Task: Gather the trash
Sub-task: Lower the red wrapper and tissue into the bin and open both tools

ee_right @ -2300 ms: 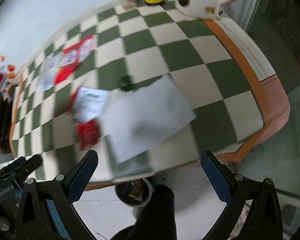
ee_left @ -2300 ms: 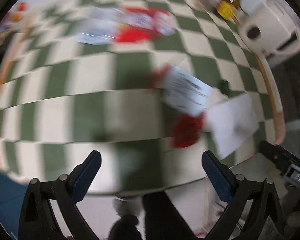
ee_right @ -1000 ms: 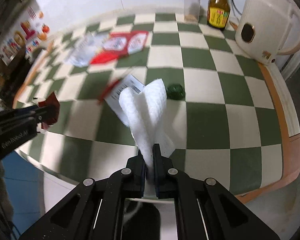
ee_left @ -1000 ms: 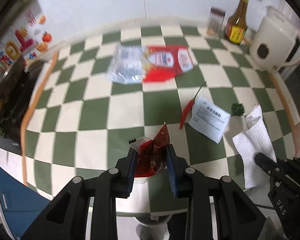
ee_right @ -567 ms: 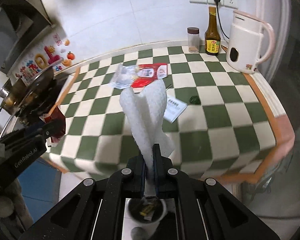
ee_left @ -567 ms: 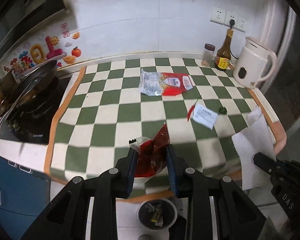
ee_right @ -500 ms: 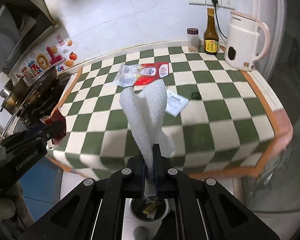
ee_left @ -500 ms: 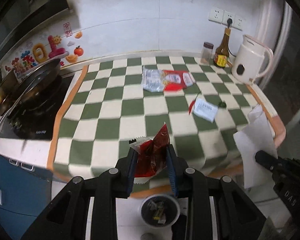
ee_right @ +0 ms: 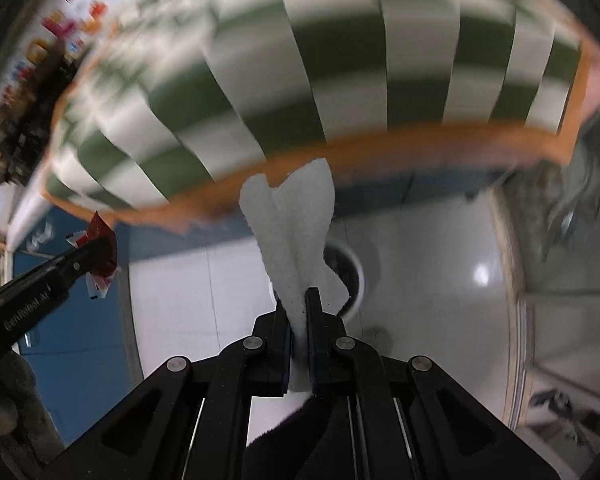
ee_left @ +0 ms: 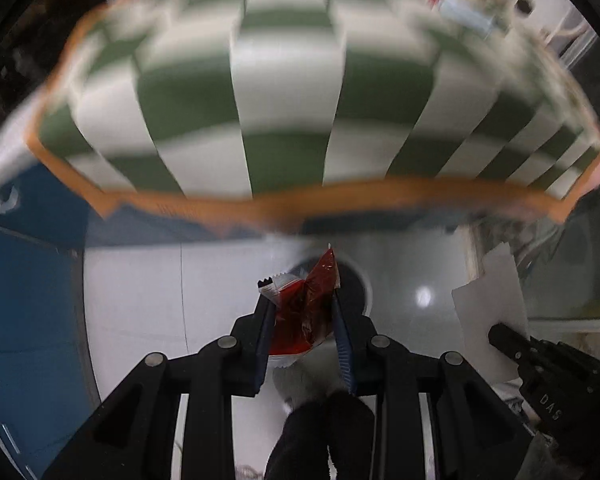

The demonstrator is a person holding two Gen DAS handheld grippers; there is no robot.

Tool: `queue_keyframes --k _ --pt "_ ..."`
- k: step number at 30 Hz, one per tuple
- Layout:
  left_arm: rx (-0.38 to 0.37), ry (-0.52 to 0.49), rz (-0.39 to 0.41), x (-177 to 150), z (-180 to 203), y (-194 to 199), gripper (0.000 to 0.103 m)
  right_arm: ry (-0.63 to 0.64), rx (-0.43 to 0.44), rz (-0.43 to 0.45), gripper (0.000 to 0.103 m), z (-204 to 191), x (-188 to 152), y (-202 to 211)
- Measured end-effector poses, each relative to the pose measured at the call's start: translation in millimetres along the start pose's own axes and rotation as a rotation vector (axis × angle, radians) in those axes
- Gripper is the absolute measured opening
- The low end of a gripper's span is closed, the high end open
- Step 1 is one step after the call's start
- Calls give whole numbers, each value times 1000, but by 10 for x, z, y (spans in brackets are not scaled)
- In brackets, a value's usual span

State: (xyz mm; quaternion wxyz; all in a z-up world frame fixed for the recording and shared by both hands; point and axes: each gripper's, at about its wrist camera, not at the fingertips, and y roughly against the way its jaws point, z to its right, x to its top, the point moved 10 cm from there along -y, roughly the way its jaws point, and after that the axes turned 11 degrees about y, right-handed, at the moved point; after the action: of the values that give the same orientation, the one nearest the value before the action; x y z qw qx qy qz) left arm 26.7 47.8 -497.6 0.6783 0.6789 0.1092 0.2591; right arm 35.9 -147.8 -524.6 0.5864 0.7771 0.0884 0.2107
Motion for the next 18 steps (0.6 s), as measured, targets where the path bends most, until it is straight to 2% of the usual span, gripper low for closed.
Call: queue_keyframes --k 5,9,14,18 --pt "19 -1 -127 -240 24 -1145 25 -10 13 -89 7 235 -297 -1100" --pt "10 30 -222 -415 82 -2064 25 -41 39 -137 7 435 -400 -1931" --pt "3 43 -297 -598 137 -2864 26 -25 72 -211 7 595 -590 -2968" --pt "-12 61 -344 -743 113 -3303 29 0 90 -265 7 646 -749 -3523"
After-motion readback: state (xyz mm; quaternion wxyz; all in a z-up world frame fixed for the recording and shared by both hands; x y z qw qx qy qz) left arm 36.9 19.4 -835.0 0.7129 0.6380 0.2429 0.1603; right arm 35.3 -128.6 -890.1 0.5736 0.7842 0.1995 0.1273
